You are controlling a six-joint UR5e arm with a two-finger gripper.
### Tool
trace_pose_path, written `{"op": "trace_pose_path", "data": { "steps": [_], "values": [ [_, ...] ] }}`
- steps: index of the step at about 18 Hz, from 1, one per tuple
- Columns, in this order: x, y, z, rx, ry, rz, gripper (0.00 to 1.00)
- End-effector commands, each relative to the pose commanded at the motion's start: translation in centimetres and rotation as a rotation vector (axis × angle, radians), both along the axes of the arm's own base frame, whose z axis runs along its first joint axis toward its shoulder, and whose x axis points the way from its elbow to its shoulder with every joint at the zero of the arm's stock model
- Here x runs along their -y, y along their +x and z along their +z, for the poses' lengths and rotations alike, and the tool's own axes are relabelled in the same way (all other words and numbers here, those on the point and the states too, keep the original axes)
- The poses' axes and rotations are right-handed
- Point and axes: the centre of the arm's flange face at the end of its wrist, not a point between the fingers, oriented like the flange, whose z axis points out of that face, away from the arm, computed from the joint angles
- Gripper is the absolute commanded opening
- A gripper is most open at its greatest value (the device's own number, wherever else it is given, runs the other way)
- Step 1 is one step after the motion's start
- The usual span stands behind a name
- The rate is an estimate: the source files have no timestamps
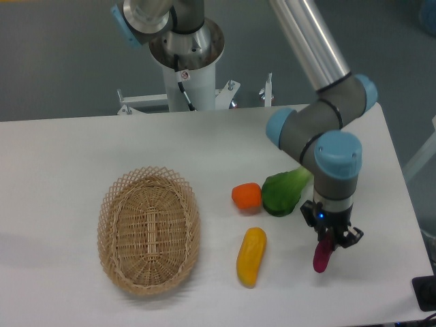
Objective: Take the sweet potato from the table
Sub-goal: 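Lift the purple sweet potato up off the table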
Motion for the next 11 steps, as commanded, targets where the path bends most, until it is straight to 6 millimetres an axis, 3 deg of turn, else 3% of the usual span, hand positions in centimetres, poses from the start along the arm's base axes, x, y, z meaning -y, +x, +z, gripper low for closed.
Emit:
{"op": "trace_pose_path", "data": {
  "steps": [5, 11],
  "values": [
    [0.5, 3.1, 5.7, 0.047, 0.059, 0.019, 0.25],
    [1.0, 3.3, 8.2, 0.035, 0.108, 0.041, 0.25]
  ]
}}
